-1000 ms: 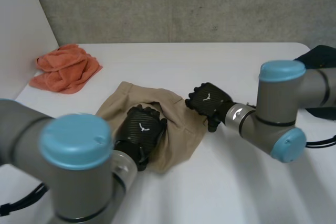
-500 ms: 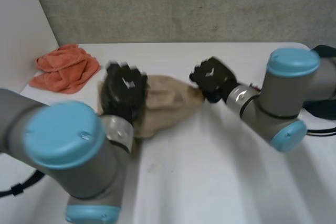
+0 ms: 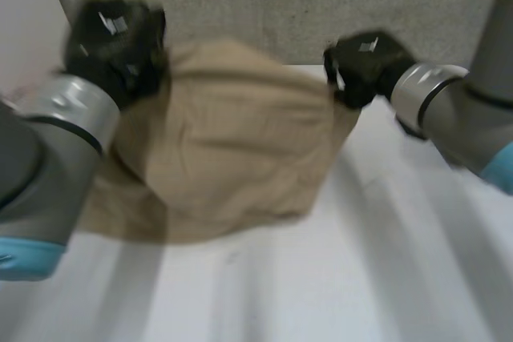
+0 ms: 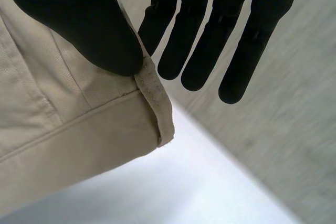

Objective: Fold the laundry.

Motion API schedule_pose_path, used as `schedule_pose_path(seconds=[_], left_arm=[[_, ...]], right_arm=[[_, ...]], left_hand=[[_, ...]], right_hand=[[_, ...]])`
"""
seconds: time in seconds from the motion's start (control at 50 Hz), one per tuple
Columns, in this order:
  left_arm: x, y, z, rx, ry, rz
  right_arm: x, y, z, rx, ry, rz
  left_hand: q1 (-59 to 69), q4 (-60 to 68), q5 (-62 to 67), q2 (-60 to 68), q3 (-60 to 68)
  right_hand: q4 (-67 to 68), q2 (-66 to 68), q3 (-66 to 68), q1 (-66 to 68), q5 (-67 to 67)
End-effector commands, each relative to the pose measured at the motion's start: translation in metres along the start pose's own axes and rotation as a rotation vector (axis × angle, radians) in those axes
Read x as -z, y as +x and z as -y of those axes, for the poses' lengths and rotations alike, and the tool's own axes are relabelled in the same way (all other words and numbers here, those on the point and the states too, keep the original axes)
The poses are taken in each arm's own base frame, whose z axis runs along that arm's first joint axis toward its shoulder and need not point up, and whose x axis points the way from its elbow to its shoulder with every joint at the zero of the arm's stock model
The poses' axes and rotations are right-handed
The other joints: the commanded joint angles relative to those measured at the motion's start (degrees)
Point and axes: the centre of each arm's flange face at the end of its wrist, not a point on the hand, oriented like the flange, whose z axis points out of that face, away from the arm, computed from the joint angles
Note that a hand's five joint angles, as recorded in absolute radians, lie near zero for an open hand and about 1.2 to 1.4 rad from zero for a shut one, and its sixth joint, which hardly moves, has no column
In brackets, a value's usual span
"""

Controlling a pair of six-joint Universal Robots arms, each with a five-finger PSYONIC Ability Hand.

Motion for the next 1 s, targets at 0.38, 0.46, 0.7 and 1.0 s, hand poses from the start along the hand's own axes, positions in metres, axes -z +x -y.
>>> schedule_pose_path(seconds=[0.38,0.46,0.7,1.0], left_arm=[[0.006,0.022,-0.087,-0.006,-0.327,-0.052],[0.006,0.022,-0.088,-0.006,-0.328,-0.054],[0.004,0.02,-0.083,0.012,-0.31,-0.06],[-0.068,-0.062,0.087,0.141,0.567,0.187]], right_arm=[[0.006,-0.049,-0.048,-0.074,-0.433,0.091],[0.006,-0.056,-0.053,-0.056,-0.47,0.121],[-0.031,-0.07,-0.092,-0.053,-0.419,0.055],[-0.016,0.015,0.11,-0.033,0.627,-0.324]], left_hand=[[15.99,11.59,13.18,11.61,12.46],[15.99,11.59,13.18,11.61,12.46],[15.99,11.59,13.18,11.61,12.46],[15.99,11.59,13.18,11.61,12.46]], right_hand=[[-55.19,-53.8,-54.76,-49.32,-55.66],[-55.54,-54.15,-55.11,-49.67,-56.0],[11.55,12.94,11.98,17.42,11.08],[11.6,12.99,12.03,17.47,11.13]])
